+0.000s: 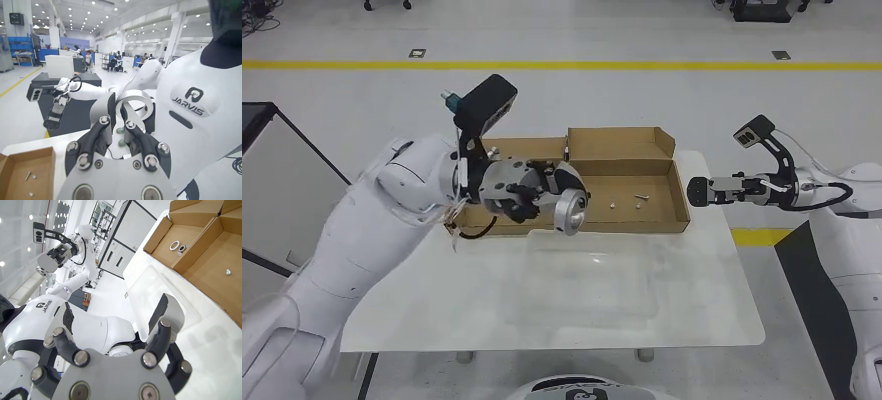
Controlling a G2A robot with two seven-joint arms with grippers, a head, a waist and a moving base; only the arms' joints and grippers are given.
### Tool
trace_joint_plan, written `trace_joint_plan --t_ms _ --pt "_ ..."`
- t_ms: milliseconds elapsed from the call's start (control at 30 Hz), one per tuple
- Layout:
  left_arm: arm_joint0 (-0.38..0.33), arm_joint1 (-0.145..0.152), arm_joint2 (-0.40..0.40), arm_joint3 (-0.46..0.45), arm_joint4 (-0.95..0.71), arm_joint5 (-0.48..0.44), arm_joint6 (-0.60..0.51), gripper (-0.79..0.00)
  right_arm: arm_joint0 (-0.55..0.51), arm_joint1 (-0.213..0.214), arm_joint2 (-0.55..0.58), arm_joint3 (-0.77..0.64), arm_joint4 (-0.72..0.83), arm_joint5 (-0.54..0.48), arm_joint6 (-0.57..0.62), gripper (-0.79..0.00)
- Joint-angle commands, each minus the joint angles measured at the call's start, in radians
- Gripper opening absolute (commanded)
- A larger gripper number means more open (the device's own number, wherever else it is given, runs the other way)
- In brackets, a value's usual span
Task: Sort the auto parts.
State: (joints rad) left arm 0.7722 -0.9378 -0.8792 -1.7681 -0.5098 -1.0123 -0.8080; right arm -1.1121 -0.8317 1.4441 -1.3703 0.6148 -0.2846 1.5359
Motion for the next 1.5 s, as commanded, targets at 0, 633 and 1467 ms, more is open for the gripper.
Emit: trace_joint_plan --t_ms 0,633,1467 --pt "0.016 0.006 -0.013 -0.028 -0.065 0.0 0.0 -0.785 0.0 0.0 0.0 0.0 0.0 0.0 0.0 0.0" --pt "0.125 -0.006 -0.139 -0.088 -0.317 0.0 0.0 -0.785 0.0 0.0 0.0 0.0 0.0 0.0 0.0 0.0" --pt "0.104 -0.004 -0.076 0.055 -0.226 0.0 0.0 -0.785 0.0 0.0 0.0 0.0 0.0 0.0 0.0 0.0"
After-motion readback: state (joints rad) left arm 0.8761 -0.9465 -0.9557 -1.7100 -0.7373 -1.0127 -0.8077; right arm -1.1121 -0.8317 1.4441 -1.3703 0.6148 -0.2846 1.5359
